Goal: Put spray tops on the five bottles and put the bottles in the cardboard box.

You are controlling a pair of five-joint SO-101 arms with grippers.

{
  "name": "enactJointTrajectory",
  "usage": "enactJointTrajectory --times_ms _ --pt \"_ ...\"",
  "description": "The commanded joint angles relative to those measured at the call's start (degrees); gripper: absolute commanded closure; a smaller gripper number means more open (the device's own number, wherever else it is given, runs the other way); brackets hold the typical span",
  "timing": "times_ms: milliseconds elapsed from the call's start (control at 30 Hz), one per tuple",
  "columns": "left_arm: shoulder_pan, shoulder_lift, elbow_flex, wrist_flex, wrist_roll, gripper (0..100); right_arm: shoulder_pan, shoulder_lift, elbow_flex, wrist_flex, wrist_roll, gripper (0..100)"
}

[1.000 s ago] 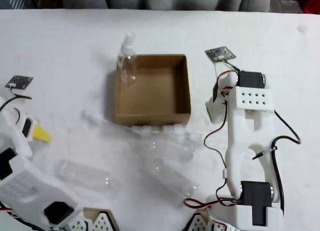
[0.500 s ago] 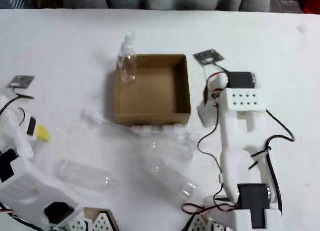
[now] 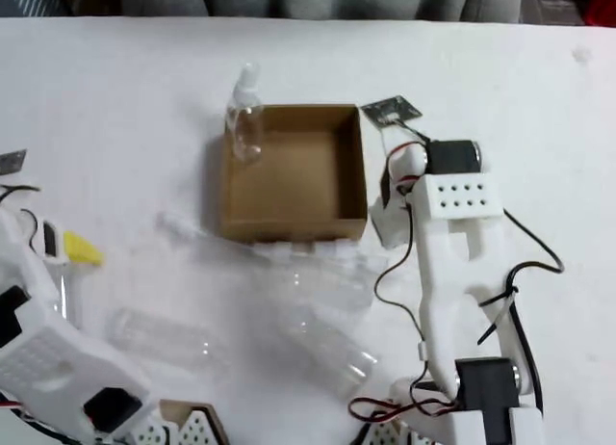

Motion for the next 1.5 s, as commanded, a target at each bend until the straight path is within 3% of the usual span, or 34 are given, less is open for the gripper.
enactJointTrajectory --times_ms 0,300,567,700,867,1000,1133,1467 --pt "-1.80 -1.01 -2.99 -0.35 -3.34 64 -0.40 -1.71 -0.88 0.31 -0.35 95.4" --pt "-1.80 -4.53 0.00 1.41 -7.74 65 -0.48 -1.71 -0.88 -0.04 -0.62 95.4" --pt "-0.40 -13.93 17.49 -15.03 -7.38 65 -0.48 -1.63 -0.97 -0.13 -0.79 95.4" --pt "-0.31 -14.37 18.37 -16.79 -2.55 65 -0.48 -1.63 -1.05 -0.13 -0.53 95.4" --pt "-0.13 -14.37 18.46 -18.02 -0.70 75 -0.48 -1.63 -0.97 -0.13 -0.35 95.4" --pt "-0.13 -14.37 18.90 -17.58 -0.62 83 -0.48 -1.63 -0.97 -0.13 -0.35 95.4" --pt "0.31 -14.37 20.31 -17.41 -0.62 99 -1.45 -1.63 -0.97 0.04 -0.35 95.4" --pt "-0.31 -14.46 13.89 -7.82 -0.53 98 -8.84 -11.65 -2.20 4.62 -0.88 98.0"
